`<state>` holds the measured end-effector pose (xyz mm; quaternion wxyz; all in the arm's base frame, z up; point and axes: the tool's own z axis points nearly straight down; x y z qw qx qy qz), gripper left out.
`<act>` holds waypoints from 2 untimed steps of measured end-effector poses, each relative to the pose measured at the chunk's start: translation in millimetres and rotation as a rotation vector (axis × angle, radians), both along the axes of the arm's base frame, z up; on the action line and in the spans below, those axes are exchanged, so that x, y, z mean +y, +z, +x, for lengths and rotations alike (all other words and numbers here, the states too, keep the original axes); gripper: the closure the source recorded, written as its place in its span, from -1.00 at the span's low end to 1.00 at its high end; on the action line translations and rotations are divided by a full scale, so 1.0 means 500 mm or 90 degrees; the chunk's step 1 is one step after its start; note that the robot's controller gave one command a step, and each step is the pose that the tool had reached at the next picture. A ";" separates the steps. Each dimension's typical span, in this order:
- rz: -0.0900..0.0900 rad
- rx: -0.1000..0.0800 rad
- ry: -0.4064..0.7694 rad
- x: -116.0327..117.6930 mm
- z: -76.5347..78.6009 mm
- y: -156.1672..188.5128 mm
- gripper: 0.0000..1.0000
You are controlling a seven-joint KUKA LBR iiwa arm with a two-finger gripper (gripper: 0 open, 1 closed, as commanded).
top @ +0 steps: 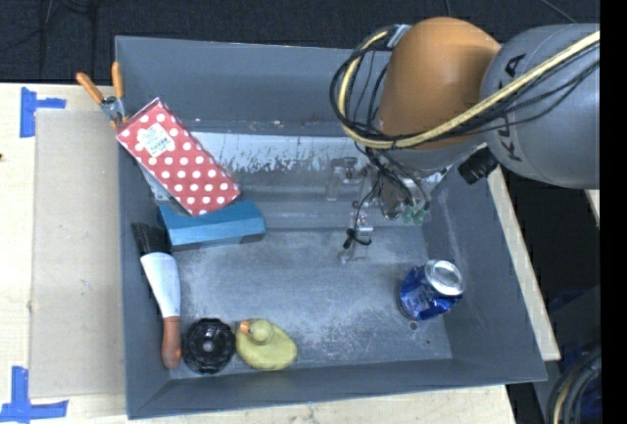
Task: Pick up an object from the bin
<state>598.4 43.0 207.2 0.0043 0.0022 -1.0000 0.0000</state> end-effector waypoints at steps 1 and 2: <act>0.000 -0.005 -0.001 0.000 0.003 0.009 -1.00; 0.001 -0.007 0.013 -0.033 -0.066 -0.043 -1.00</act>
Offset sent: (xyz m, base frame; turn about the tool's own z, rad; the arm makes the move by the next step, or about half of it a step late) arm -0.0704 -0.0375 -0.0514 -0.0377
